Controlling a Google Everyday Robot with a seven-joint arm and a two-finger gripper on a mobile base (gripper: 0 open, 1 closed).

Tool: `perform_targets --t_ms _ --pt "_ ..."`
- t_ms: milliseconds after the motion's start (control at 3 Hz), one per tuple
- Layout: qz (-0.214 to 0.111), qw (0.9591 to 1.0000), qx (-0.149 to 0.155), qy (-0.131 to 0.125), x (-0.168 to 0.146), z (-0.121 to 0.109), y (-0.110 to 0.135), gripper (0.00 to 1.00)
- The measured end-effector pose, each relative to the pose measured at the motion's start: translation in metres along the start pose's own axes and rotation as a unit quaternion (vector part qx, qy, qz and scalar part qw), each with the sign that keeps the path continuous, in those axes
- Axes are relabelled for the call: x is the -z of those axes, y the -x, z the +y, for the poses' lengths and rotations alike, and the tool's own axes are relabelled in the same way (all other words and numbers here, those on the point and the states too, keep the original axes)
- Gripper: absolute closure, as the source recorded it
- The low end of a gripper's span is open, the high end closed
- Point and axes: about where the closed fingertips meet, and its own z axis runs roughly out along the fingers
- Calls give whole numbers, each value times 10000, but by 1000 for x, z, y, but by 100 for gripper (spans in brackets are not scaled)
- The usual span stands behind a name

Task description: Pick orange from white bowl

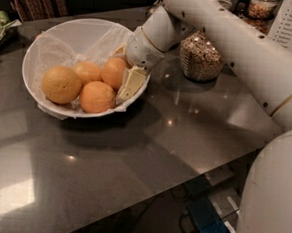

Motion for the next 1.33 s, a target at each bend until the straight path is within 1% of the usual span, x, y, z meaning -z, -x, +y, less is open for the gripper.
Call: perform_targets --t_ms 1000,1333 --pt "0 10000 0 0 5 -1 4 100" --pt "-4 10000 -1 1 5 -1 4 100"
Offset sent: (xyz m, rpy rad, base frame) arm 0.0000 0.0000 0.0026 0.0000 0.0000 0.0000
